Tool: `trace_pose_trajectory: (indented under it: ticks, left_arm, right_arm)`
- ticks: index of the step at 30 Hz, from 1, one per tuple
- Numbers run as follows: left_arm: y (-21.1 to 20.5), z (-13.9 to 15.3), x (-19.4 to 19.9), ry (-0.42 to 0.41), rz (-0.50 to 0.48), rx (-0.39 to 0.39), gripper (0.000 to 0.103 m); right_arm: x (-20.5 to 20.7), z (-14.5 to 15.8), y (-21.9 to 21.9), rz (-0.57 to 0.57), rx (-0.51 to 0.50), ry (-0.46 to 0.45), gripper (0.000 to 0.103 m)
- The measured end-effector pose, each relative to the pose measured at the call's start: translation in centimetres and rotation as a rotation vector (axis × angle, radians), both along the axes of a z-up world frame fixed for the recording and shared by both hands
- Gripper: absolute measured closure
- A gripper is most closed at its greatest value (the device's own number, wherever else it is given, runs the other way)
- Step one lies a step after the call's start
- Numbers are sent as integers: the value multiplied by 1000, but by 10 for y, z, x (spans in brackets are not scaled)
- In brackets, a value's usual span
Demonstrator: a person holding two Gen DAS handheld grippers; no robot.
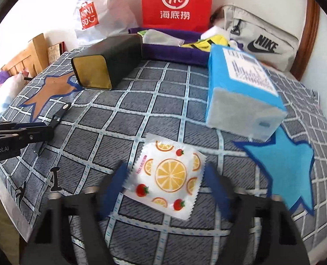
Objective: Organize soft objects
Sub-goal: 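Grasp the black strap with the left gripper while the right grasps the orange-print packet, then carry the black strap with the left gripper to the purple towel while the right carries the packet there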
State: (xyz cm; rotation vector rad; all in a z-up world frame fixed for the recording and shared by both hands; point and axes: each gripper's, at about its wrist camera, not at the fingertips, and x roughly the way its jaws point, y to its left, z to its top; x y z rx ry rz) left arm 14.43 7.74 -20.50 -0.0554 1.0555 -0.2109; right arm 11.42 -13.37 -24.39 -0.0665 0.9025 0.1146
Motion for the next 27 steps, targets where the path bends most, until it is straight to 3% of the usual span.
trace_pose_trajectory:
  ticks: [1, 5, 7, 9, 14, 27]
  left_arm:
    - [0, 0, 0, -2, 0, -4, 83]
    - [2, -1, -2, -7, 9, -14, 83]
    - [1, -1, -1, -16, 12, -12, 83]
    - [4, -1, 0, -16, 33, -34, 83]
    - [3, 2, 1, 3, 34, -30, 83]
    - [-4, 51, -3, -37, 63, -80, 83]
  right_arm:
    - [0, 1, -4, -9, 4, 0, 58]
    - [-1, 3, -19, -4, 38, 4, 73]
    - [-2, 5, -27, -12, 61, 9, 87]
    - [0, 5, -34, -10, 109, 24, 91]
    - [-7, 7, -47, -21, 136, 34, 93]
    - [-9, 47, -84, -20, 189, -7, 96]
